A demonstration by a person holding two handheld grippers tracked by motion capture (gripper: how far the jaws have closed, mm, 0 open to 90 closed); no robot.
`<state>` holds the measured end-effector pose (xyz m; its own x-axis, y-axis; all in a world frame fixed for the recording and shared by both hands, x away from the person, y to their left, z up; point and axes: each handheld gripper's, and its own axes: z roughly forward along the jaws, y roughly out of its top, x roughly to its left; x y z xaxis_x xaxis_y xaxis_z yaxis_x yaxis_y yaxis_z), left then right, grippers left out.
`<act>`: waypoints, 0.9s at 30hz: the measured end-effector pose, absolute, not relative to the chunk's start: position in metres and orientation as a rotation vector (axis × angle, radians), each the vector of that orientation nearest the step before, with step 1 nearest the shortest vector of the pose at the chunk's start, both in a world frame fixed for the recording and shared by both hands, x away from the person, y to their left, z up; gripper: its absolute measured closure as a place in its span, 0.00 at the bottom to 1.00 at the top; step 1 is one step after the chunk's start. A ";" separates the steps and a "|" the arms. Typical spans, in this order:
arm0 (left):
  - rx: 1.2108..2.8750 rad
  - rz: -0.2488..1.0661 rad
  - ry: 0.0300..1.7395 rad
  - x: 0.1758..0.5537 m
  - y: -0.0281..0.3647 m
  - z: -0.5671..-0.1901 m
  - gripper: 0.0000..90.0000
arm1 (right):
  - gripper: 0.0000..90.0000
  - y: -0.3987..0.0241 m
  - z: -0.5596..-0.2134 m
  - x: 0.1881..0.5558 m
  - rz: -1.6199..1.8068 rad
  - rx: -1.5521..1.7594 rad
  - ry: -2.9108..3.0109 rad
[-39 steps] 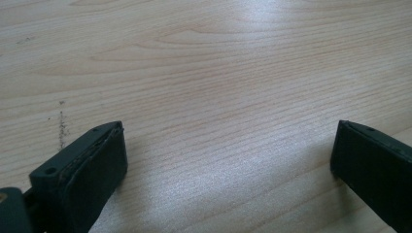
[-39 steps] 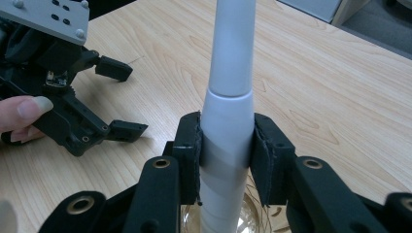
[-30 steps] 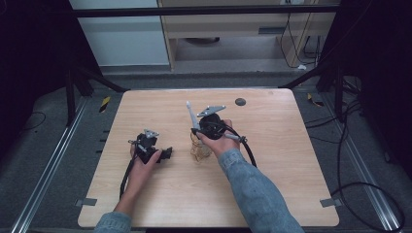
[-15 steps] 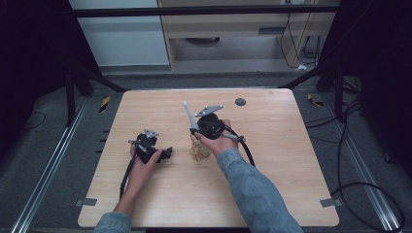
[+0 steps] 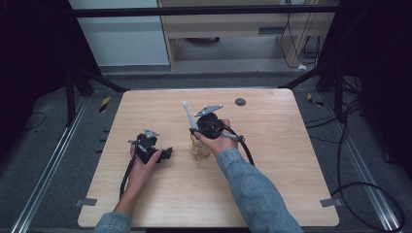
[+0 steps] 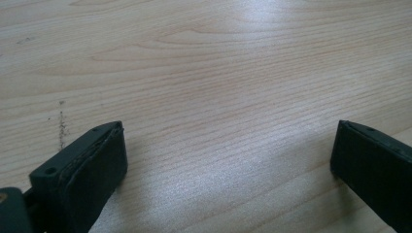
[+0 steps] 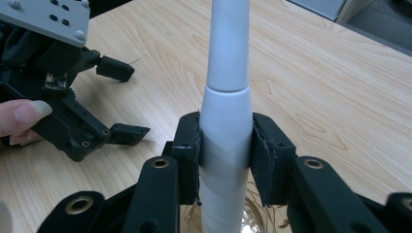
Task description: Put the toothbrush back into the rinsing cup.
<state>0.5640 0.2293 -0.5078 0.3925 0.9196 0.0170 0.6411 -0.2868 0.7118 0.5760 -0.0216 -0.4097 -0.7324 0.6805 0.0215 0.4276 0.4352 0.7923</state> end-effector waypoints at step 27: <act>2.030 0.577 1.331 0.564 0.229 -0.508 0.00 | 0.74 -0.020 -0.408 0.575 1.176 0.932 2.400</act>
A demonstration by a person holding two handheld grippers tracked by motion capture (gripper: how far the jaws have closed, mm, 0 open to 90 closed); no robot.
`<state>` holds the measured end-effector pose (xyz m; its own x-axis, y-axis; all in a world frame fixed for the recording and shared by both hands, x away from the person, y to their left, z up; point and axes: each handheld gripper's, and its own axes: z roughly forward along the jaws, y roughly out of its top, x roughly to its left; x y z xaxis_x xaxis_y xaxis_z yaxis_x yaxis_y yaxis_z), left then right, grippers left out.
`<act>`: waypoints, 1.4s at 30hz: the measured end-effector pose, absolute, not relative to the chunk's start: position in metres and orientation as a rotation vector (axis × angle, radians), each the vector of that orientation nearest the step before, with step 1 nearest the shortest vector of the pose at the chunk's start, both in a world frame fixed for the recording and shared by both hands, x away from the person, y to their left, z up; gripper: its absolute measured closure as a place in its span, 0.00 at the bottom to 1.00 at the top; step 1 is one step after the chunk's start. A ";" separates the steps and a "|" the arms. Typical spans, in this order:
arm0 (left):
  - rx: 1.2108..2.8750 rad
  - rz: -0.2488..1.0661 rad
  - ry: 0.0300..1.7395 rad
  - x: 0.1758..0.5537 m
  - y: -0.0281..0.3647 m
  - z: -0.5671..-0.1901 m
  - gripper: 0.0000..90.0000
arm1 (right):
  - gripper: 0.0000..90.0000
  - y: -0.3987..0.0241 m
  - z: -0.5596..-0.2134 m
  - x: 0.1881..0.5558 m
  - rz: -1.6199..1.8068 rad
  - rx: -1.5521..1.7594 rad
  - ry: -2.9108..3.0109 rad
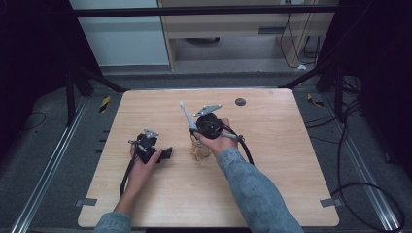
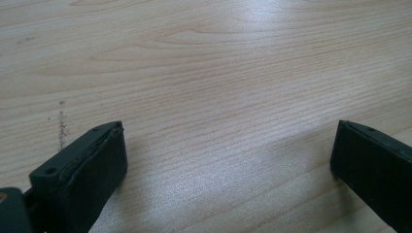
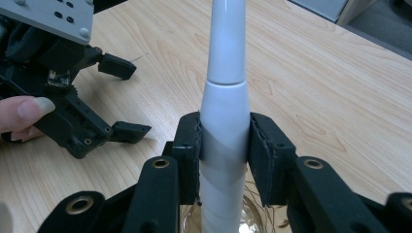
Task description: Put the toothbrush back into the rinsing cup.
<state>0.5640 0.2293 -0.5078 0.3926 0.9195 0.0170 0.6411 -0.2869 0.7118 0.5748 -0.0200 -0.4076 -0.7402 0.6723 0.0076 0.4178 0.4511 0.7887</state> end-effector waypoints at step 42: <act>2.030 0.577 1.331 0.564 0.229 -0.508 0.00 | 0.64 -0.039 -0.396 0.565 1.190 0.939 2.370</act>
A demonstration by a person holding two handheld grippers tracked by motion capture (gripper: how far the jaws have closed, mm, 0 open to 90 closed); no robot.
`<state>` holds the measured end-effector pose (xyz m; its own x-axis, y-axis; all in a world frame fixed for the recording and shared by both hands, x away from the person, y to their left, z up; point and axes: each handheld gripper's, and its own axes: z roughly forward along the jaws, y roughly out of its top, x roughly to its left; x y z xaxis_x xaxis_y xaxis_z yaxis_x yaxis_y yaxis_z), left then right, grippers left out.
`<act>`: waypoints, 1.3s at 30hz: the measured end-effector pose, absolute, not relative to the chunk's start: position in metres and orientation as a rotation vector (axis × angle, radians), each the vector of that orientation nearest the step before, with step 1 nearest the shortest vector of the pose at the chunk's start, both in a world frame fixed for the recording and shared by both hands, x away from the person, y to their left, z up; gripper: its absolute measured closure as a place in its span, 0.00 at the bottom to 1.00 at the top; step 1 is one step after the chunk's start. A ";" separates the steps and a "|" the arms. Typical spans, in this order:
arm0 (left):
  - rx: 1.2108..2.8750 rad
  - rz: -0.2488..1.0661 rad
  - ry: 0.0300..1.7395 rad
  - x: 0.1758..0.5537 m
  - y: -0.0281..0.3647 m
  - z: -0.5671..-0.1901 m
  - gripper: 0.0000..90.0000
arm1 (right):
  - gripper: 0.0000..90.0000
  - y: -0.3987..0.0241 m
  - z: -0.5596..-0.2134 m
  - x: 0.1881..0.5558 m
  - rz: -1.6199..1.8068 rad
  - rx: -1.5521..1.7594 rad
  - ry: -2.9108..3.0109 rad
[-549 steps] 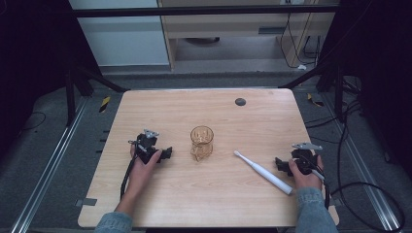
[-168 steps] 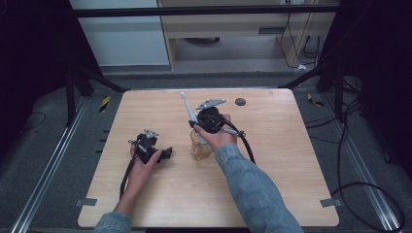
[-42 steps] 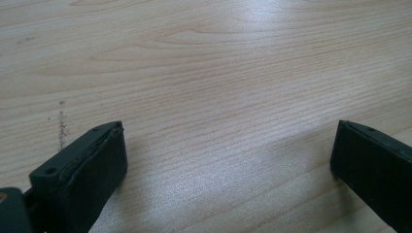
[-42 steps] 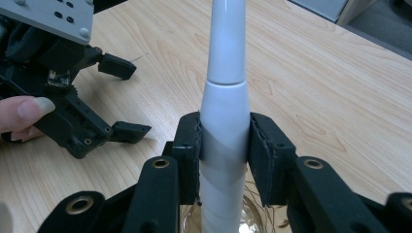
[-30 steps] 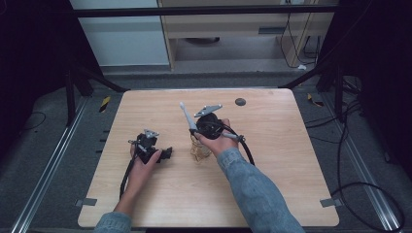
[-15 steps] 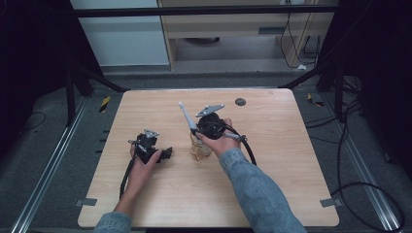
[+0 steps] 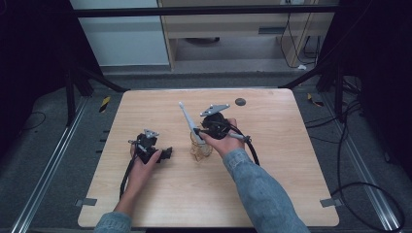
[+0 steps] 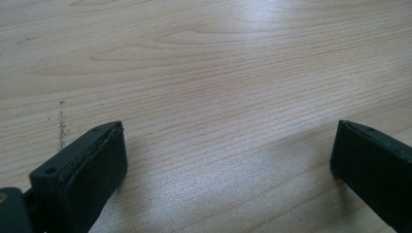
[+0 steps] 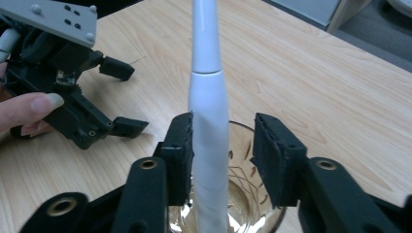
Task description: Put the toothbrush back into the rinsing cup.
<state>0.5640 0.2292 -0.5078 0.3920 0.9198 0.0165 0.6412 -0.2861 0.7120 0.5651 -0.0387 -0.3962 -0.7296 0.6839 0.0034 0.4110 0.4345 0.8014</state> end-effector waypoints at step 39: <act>2.030 0.577 1.331 0.564 0.229 -0.508 0.00 | 0.12 -0.082 -0.379 0.565 1.143 1.057 2.154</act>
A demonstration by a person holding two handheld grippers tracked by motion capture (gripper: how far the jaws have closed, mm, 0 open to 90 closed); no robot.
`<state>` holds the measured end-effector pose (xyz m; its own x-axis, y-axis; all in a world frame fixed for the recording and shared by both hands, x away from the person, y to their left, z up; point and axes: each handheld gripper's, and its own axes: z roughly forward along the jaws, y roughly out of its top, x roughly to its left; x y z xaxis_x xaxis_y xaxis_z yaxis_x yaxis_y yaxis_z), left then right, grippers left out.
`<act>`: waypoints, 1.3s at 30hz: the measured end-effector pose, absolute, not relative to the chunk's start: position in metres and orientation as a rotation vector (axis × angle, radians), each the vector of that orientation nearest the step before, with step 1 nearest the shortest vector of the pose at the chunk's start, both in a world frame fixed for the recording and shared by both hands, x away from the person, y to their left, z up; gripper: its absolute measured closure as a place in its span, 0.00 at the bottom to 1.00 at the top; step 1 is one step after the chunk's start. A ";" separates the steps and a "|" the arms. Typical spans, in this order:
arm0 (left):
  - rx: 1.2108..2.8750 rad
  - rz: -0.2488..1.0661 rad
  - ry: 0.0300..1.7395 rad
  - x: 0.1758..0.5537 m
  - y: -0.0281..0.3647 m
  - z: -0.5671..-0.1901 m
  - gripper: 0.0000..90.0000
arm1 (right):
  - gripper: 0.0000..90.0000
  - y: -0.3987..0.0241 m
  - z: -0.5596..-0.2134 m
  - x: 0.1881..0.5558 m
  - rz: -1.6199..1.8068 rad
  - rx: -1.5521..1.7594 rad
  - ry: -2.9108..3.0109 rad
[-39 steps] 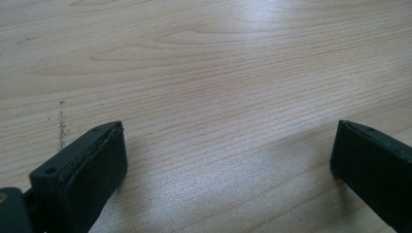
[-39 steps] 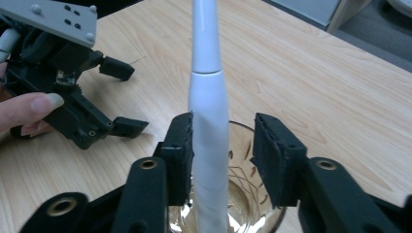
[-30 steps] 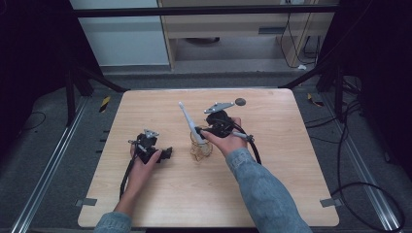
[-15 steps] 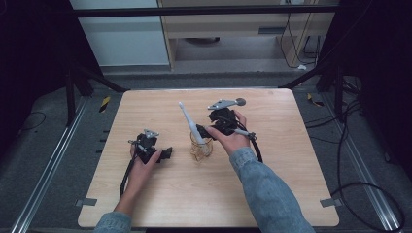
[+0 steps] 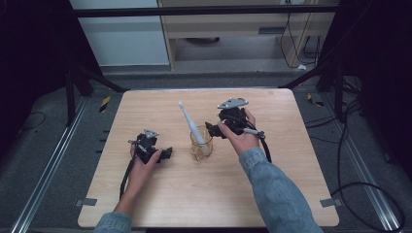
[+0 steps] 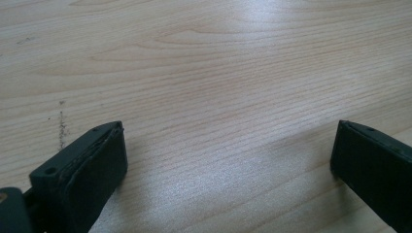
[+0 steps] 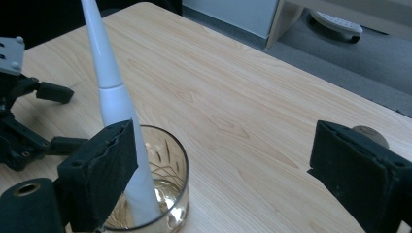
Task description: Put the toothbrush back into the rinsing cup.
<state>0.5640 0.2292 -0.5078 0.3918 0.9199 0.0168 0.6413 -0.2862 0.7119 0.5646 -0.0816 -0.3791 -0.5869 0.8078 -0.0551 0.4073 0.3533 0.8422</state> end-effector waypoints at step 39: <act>2.032 0.578 1.331 0.564 0.229 -0.508 0.00 | 0.13 -0.168 -0.404 0.544 1.039 1.193 2.115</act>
